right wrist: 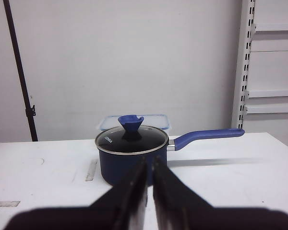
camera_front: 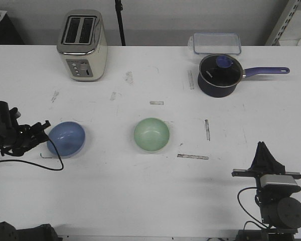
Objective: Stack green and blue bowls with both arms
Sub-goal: 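Grasp the rim of the blue bowl with the left gripper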
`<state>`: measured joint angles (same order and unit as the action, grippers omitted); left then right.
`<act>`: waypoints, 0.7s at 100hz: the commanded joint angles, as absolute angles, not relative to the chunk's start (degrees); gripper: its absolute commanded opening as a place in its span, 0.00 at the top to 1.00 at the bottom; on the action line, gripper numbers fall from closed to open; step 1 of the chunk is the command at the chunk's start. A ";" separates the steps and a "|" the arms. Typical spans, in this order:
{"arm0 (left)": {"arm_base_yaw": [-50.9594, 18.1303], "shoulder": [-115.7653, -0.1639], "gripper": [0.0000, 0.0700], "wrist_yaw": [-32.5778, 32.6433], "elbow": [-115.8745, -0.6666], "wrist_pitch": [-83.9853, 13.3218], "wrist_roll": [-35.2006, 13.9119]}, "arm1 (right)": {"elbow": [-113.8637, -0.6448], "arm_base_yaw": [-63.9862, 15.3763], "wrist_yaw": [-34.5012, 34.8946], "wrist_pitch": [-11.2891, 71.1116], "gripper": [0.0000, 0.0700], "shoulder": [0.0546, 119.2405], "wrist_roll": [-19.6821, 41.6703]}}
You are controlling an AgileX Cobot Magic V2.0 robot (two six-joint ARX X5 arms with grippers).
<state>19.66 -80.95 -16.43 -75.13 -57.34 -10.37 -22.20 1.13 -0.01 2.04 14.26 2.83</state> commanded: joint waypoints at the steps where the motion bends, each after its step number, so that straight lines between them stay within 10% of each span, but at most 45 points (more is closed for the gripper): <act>1: 19.97 -82.72 0.49 -16.60 -75.99 -57.19 -9.52 | -22.28 1.10 -0.01 1.30 0.99 14.22 3.40; 12: 19.97 -84.99 0.35 -16.32 -75.99 -56.97 -8.64 | -22.28 1.10 -0.03 1.30 0.99 14.22 3.40; 70: 19.86 -91.85 0.37 -13.82 -70.89 -51.66 -8.19 | -22.28 1.10 -0.01 1.30 0.99 14.22 3.40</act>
<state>19.64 -91.05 -13.80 -70.15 -52.18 -8.49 -22.20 1.13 -0.01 2.04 14.26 2.83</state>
